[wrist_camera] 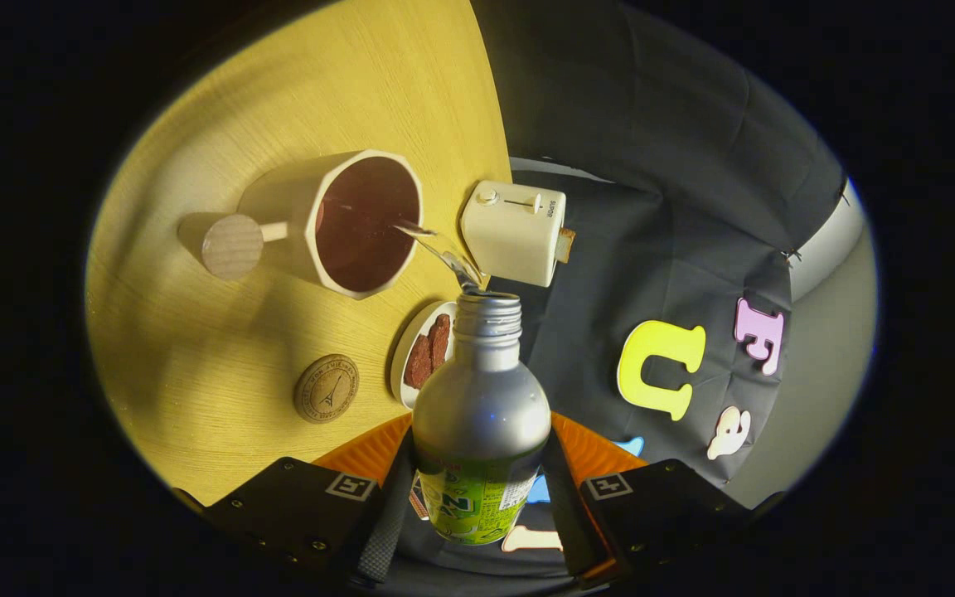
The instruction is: Take the bottle from table, then pour the juice into the cup, finally place the bottle on the coaster
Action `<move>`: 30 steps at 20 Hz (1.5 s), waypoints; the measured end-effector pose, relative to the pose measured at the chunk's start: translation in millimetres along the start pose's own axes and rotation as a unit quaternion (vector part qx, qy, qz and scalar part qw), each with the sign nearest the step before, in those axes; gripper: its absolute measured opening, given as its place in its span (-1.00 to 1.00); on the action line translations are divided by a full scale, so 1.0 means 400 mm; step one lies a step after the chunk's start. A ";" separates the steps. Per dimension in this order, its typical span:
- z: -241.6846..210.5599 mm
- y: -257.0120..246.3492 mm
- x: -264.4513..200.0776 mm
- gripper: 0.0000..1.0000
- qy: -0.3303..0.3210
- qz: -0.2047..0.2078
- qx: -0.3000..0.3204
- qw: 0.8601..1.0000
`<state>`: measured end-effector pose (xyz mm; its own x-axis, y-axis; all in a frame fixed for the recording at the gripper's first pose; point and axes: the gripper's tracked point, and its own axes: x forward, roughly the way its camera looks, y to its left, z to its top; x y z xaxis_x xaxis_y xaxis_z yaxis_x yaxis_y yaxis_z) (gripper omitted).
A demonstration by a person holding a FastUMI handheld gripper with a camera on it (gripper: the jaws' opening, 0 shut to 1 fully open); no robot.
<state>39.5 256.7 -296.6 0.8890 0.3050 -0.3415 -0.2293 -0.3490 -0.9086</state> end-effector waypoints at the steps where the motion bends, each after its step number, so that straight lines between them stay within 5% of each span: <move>1: 0.000 -0.003 0.002 0.52 -0.001 -0.001 0.000 1.000; 30: -0.021 -0.040 0.005 0.52 0.000 -0.014 -0.039 0.999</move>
<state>48.2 255.5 -280.6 0.8948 0.3150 -0.3163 -0.1730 -0.4084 -0.8962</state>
